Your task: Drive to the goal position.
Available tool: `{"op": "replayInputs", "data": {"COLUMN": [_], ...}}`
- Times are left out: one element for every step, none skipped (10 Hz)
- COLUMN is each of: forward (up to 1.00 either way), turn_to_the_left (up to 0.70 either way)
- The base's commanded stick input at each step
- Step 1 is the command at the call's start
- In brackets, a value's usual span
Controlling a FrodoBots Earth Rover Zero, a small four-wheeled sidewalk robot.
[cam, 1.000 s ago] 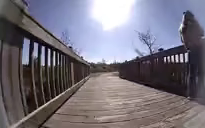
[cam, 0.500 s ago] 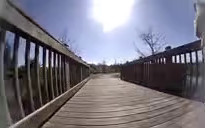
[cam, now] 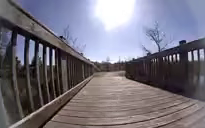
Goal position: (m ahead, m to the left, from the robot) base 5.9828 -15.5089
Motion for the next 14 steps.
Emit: {"op": "replayInputs", "data": {"forward": [0.7,0.7,0.7,0.7,0.7,0.7,0.7,0.7,0.7,0.7,0.7,0.7,0.7,0.7], "turn_to_the_left": [0.1,0.06,0.02,0.0,0.0,0.0,0.0,0.0,0.0,0.0,0.0,0.0,0.0,0.0]}}
